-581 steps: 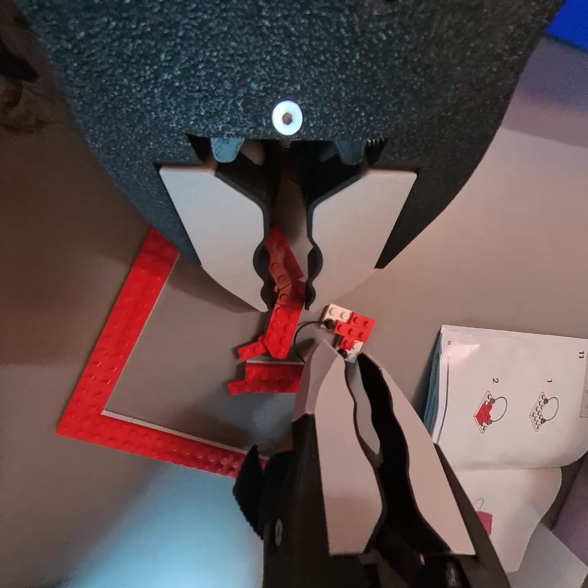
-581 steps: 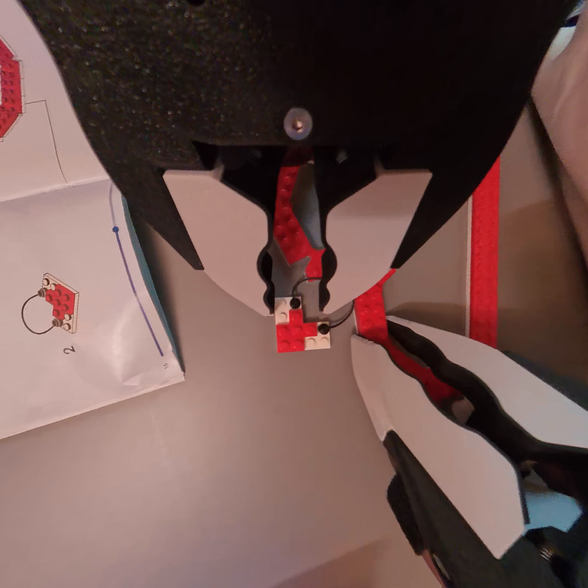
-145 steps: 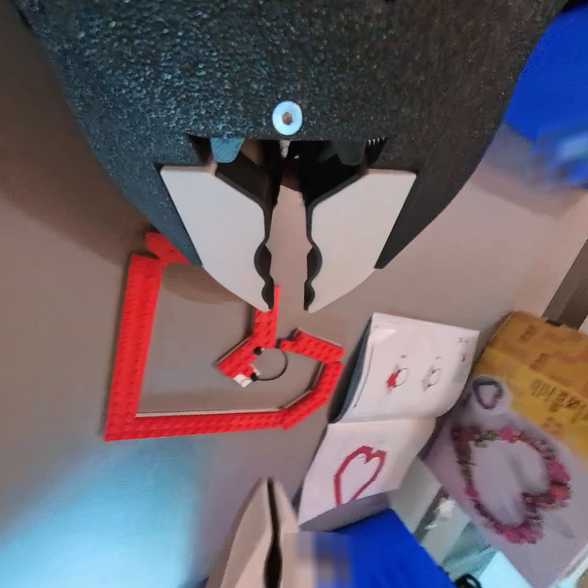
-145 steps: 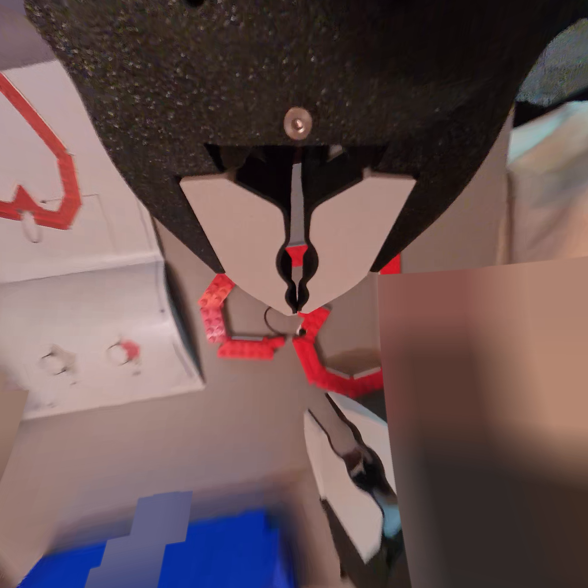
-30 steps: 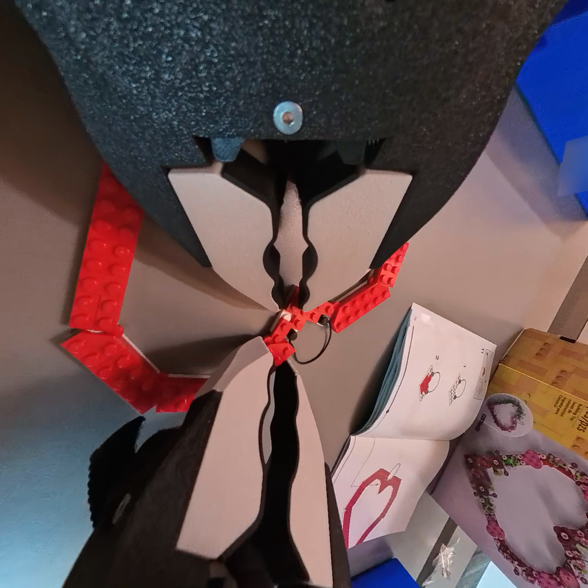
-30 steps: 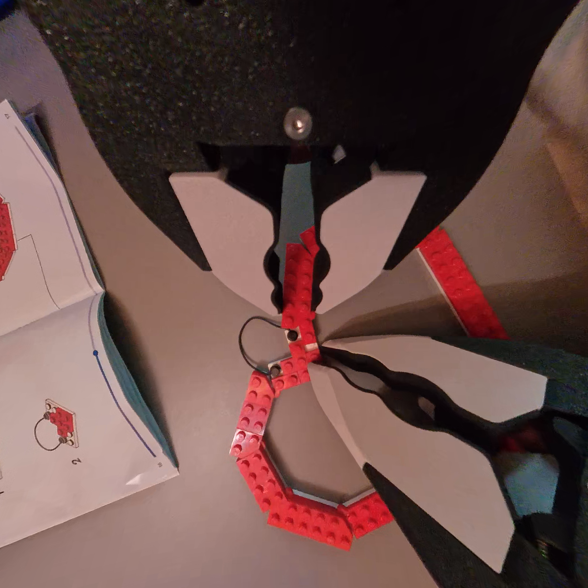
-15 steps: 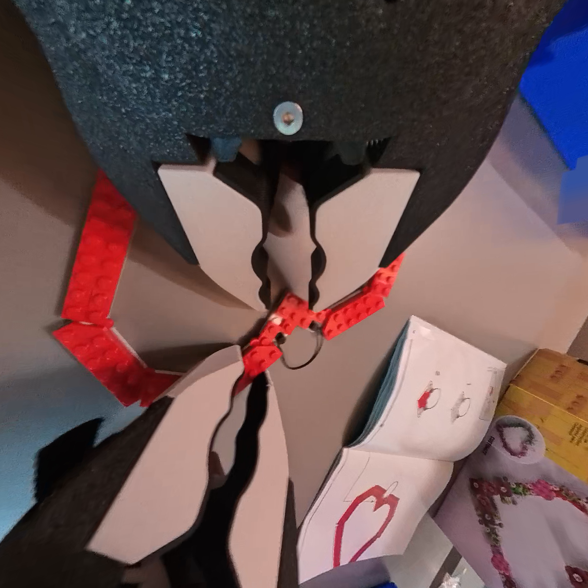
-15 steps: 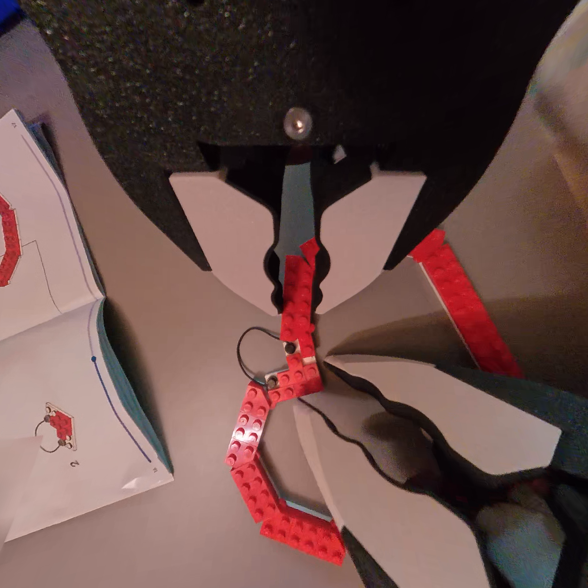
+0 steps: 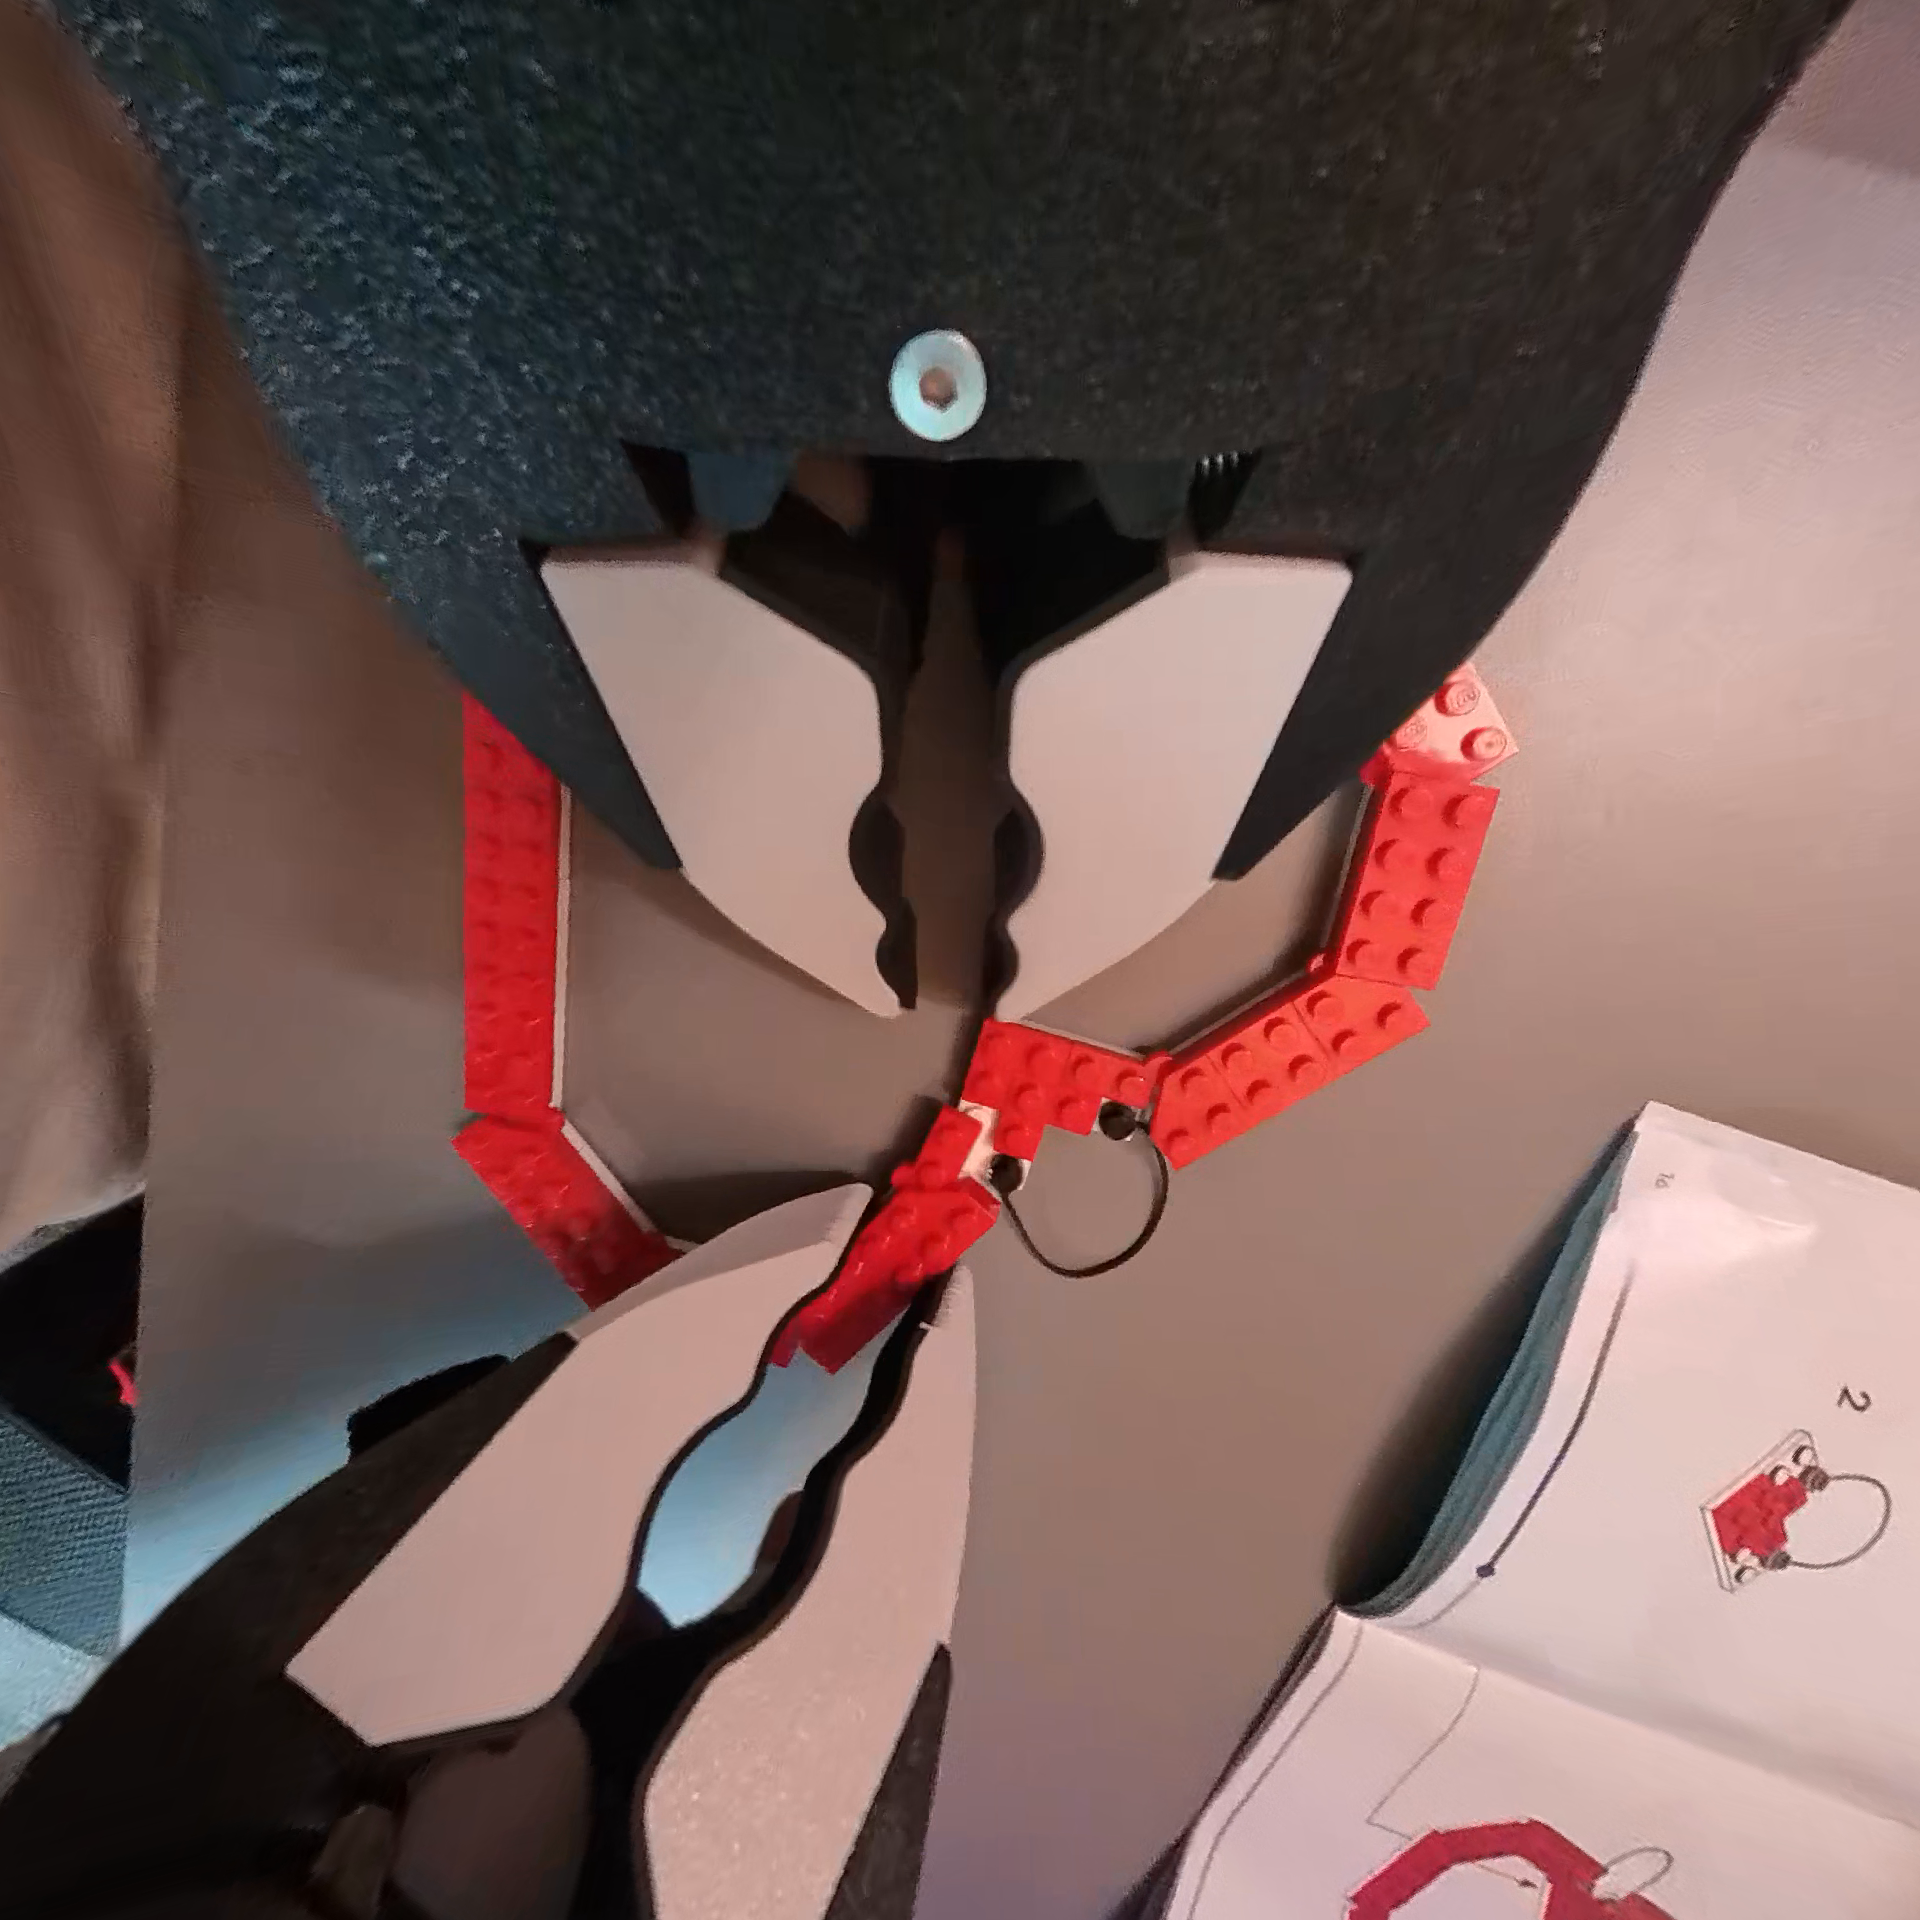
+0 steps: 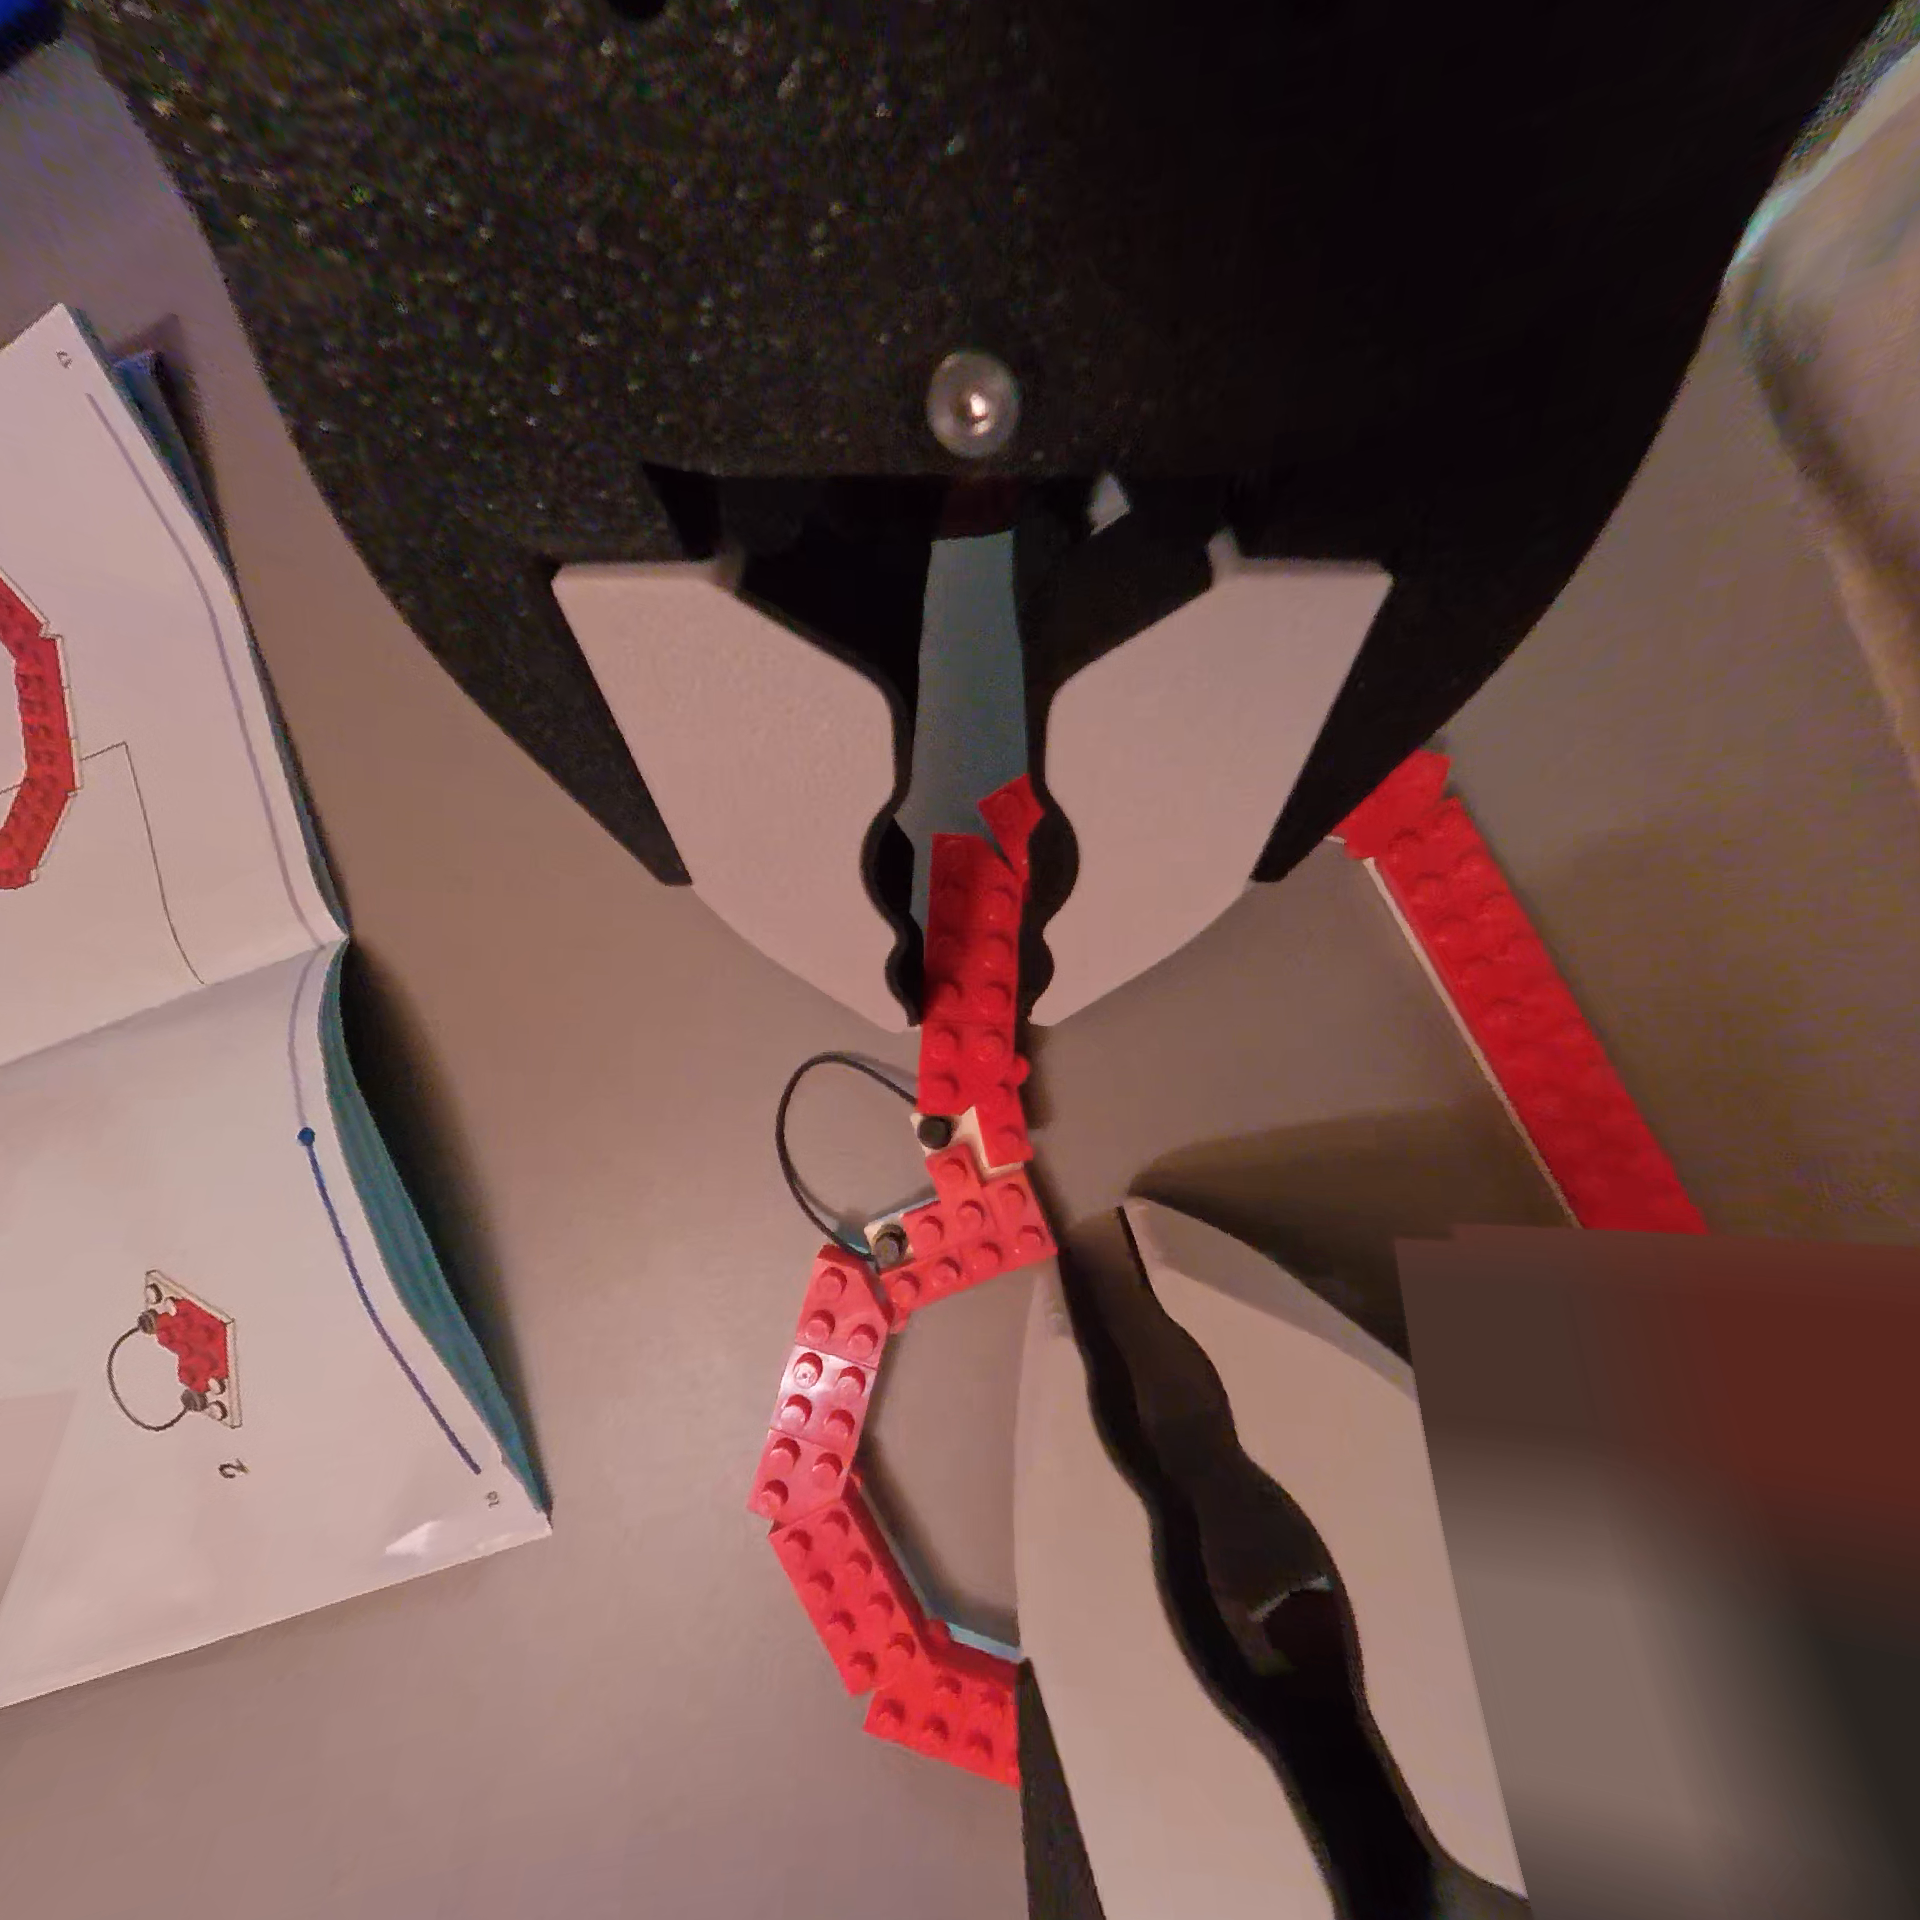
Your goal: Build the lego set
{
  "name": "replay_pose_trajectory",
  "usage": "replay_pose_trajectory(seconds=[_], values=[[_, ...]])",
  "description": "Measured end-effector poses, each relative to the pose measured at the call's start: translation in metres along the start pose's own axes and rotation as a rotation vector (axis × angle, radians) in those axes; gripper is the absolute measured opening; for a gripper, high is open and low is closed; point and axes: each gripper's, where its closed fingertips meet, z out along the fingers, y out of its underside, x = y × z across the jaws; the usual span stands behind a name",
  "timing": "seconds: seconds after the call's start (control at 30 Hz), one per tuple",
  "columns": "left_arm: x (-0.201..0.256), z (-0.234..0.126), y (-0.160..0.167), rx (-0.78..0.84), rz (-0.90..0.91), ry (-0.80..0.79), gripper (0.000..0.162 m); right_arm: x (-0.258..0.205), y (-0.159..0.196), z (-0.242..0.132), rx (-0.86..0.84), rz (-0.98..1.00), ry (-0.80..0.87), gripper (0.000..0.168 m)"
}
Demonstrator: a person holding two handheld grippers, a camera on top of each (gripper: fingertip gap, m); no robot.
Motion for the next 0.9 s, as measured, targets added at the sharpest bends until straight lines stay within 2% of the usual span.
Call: replay_pose_trajectory(seconds=[0.17, 0.3, 0.43, 0.53, 0.67, 0.9], values=[[-0.001, -0.001, -0.001, 0.001, 0.005, 0.010, 0.010, 0.003, -0.002, -0.001, -0.017, -0.024, 0.002, 0.017], [-0.018, -0.009, -0.010, 0.037, 0.026, -0.063, 0.016, 0.004, 0.000, 0.000, -0.032, -0.005, -0.014, 0.017], [-0.036, -0.013, -0.020, 0.016, 0.221, -0.107, 0.032, 0.004, 0.001, 0.000, -0.035, 0.014, -0.018, 0.017], [-0.054, -0.015, -0.023, -0.058, 0.375, -0.107, 0.035, 0.003, 0.002, 0.000, -0.033, 0.013, -0.020, 0.017], [-0.056, -0.001, -0.007, -0.195, 0.340, 0.046, 0.034, 0.002, 0.002, 0.000, -0.024, 0.015, -0.017, 0.017], [-0.043, 0.005, -0.013, -0.109, 0.506, 0.104, 0.020, 0.003, 0.006, -0.004, -0.042, 0.002, -0.043, 0.017]])
